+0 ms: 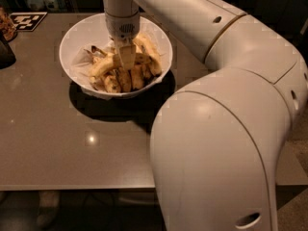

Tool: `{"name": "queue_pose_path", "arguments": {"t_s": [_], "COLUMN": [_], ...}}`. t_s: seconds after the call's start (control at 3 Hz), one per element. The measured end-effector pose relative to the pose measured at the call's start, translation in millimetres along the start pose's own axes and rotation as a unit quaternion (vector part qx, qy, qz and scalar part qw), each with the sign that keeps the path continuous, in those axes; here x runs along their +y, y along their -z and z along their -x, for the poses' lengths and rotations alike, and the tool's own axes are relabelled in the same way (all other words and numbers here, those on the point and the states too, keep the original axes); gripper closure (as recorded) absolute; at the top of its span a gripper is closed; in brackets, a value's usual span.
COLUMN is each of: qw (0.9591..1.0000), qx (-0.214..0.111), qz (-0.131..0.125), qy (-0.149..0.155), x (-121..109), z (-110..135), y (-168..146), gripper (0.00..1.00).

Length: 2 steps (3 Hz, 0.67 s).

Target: Pick banana from white bowl

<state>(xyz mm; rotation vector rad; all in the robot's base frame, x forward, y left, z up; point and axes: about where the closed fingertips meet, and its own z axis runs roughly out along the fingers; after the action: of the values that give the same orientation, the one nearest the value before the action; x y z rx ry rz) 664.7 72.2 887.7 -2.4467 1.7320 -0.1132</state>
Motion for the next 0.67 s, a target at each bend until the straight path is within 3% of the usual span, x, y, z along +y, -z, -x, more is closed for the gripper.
{"name": "queue_pose_path", "arguments": {"t_s": [0.33,0.67], "qw": [1.0000,0.9986], "qx": [-0.003,-0.035], "qz": [-0.009,-0.040], "qy": [0.000,-0.008], "x": [-5,8], "z": [2,-3], "y": [-2,20], "gripper": [1.00,1.00]}}
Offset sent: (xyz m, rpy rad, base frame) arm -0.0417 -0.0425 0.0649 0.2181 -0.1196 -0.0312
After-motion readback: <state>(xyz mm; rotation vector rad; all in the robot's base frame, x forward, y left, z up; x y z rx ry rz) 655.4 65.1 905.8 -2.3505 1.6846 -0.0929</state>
